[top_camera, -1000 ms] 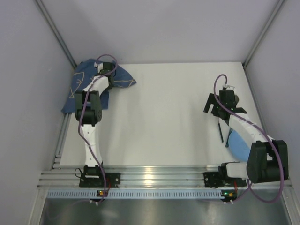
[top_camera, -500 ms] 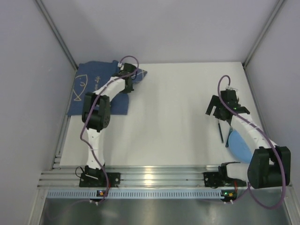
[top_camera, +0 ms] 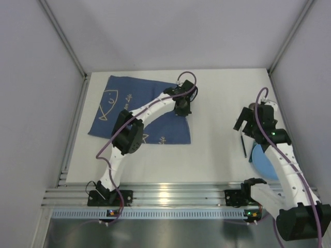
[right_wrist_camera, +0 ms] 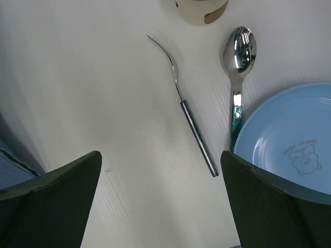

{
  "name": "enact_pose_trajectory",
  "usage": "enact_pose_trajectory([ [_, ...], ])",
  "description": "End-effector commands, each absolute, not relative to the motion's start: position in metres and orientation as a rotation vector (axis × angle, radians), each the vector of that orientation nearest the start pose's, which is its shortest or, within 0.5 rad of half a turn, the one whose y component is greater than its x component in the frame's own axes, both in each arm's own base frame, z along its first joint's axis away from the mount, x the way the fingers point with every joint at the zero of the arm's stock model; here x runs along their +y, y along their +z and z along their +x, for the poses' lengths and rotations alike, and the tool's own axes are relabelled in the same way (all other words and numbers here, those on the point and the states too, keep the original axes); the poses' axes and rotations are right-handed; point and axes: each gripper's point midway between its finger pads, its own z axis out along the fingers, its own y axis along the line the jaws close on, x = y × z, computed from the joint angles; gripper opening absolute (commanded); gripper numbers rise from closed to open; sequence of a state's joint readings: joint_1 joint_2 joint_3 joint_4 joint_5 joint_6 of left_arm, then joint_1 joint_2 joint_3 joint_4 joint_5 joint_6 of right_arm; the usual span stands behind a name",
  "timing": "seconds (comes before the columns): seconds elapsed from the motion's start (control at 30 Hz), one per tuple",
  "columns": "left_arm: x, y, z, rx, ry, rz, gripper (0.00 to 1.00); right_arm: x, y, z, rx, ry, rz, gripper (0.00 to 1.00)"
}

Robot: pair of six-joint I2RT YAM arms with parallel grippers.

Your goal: Set the dinner table for one person

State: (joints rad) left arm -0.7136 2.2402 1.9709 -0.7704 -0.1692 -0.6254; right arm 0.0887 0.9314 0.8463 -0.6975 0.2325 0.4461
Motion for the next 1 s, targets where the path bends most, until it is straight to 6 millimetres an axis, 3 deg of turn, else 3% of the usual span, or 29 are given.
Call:
enact_pose_trajectory([
  [0.0, -0.393, 0.079, 0.378, 2.682, -0.427, 0.016, 0.00, -0.007, 0.174, 0.250, 2.248, -0.045, 0.520, 0.99],
  [0.17, -0.435, 0.075, 0.350, 2.740, -0.547, -0.082, 0.00, -0.010, 0.174, 0.240, 2.263, -0.070, 0.518, 1.00],
  [0.23, -0.462, 0.081, 0.337, 2.767, -0.739, -0.054, 0.02, -0.013, 0.179, 0.241, 2.248, -0.085, 0.522, 1.00],
  [0.27, -0.480, 0.084, 0.328, 2.759, -0.825, -0.003, 0.27, -0.013, 0.180, 0.240, 2.250, -0.088, 0.521, 1.00],
  [0.3, -0.500, 0.097, 0.330, 2.692, -0.936, 0.045, 0.58, -0.015, 0.181, 0.240, 2.247, -0.101, 0.525, 1.00],
  [0.33, -0.511, 0.104, 0.324, 2.672, -0.991, 0.090, 0.98, -0.016, 0.181, 0.241, 2.246, -0.106, 0.528, 1.00],
  [0.37, -0.522, 0.116, 0.321, 2.629, -1.018, 0.136, 0.98, -0.016, 0.181, 0.241, 2.248, -0.110, 0.528, 1.00],
  [0.43, -0.517, 0.125, 0.330, 2.585, -0.963, 0.128, 0.99, -0.016, 0.183, 0.242, 2.251, -0.110, 0.526, 1.00],
  [0.47, -0.503, 0.140, 0.337, 2.549, -0.923, 0.139, 0.99, -0.014, 0.183, 0.242, 2.253, -0.102, 0.522, 1.00],
  [0.53, -0.473, 0.151, 0.352, 2.518, -0.809, 0.106, 0.99, -0.013, 0.187, 0.243, 2.249, -0.096, 0.513, 1.00],
  [0.57, -0.436, 0.162, 0.368, 2.473, -0.702, 0.056, 0.99, -0.012, 0.187, 0.244, 2.250, -0.092, 0.512, 1.00],
  [0.6, -0.415, 0.166, 0.375, 2.459, -0.650, 0.020, 0.99, -0.011, 0.188, 0.244, 2.250, -0.086, 0.502, 1.00],
  [0.63, -0.376, 0.149, 0.383, 2.491, -0.551, -0.043, 0.99, -0.010, 0.187, 0.245, 2.256, -0.081, 0.494, 1.00],
  [0.67, -0.350, 0.173, 0.386, 2.437, -0.523, -0.059, 0.98, -0.009, 0.185, 0.245, 2.265, -0.078, 0.488, 1.00],
  [0.7, -0.323, 0.172, 0.392, 2.418, -0.431, -0.097, 0.99, -0.006, 0.184, 0.245, 2.274, -0.064, 0.482, 1.00],
  [0.8, -0.240, 0.152, 0.390, 2.435, -0.195, -0.146, 0.99, 0.001, 0.178, 0.250, 2.309, -0.028, 0.475, 1.00],
  [0.83, -0.211, 0.132, 0.385, 2.475, -0.110, -0.174, 0.99, 0.003, 0.174, 0.252, 2.329, -0.022, 0.473, 1.00],
  [0.9, -0.182, 0.118, 0.376, 2.513, -0.025, -0.179, 0.98, 0.007, 0.172, 0.256, 2.340, 0.000, 0.471, 1.00],
  [0.97, -0.159, 0.090, 0.360, 2.598, 0.019, -0.198, 0.98, 0.009, 0.168, 0.259, 2.360, 0.007, 0.469, 1.00],
])
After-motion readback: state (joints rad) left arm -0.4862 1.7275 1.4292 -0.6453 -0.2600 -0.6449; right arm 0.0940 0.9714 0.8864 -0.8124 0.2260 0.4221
